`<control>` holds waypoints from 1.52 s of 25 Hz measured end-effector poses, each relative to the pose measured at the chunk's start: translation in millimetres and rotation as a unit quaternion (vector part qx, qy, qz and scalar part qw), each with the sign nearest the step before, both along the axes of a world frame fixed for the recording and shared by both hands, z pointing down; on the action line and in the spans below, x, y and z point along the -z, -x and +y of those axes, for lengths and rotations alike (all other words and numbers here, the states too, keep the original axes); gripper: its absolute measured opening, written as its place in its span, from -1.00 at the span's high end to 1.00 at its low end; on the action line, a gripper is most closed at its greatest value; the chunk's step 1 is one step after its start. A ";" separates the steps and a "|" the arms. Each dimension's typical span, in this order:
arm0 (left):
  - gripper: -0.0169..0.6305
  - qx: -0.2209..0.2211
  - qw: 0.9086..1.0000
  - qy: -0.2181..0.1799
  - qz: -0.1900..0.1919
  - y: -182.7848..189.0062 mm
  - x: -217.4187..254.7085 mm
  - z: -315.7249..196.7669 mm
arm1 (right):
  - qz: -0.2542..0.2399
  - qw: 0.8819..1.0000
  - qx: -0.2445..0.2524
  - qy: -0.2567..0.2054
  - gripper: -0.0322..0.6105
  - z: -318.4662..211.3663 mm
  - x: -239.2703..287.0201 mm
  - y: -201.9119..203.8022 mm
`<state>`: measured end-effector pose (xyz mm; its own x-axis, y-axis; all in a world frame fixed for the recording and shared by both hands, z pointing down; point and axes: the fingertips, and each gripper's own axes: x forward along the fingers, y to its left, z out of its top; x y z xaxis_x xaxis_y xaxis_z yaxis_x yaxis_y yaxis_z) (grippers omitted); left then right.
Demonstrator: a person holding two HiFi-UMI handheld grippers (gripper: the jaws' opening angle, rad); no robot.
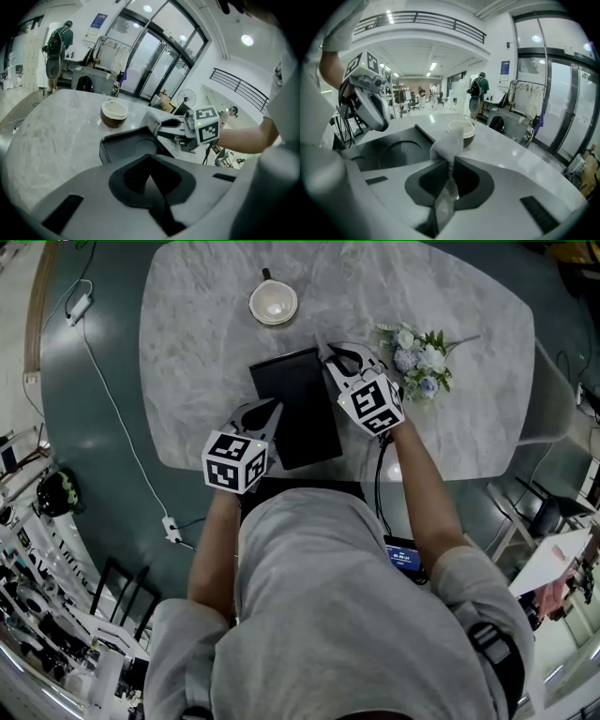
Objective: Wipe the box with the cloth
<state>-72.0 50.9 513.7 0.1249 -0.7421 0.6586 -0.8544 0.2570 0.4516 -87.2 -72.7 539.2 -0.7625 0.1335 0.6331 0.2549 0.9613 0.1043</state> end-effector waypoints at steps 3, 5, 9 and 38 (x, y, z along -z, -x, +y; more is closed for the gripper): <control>0.87 -0.016 0.999 -0.033 -0.018 12.9 24.8 -17.6 | -0.039 0.999 -0.012 0.010 0.77 5.7 28.0 -7.9; 0.86 -0.055 0.996 -0.050 -0.044 13.7 44.0 -30.4 | -0.050 0.999 -0.002 -0.002 0.77 12.7 45.1 -13.9; 0.10 -0.162 0.980 -0.082 -0.082 -5.8 79.5 -57.0 | -0.053 0.997 0.052 -0.027 0.77 33.5 70.2 -28.5; 0.82 -0.130 0.980 -0.069 -0.131 -9.7 104.2 -38.3 | -0.122 0.990 0.002 0.067 0.77 59.7 116.6 -70.7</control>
<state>-62.3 12.6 409.5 0.1611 -0.7917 0.5894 -0.9744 -0.0328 0.2223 -16.5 -13.0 422.6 -0.8899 0.2072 0.4064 0.2419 0.9696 0.0355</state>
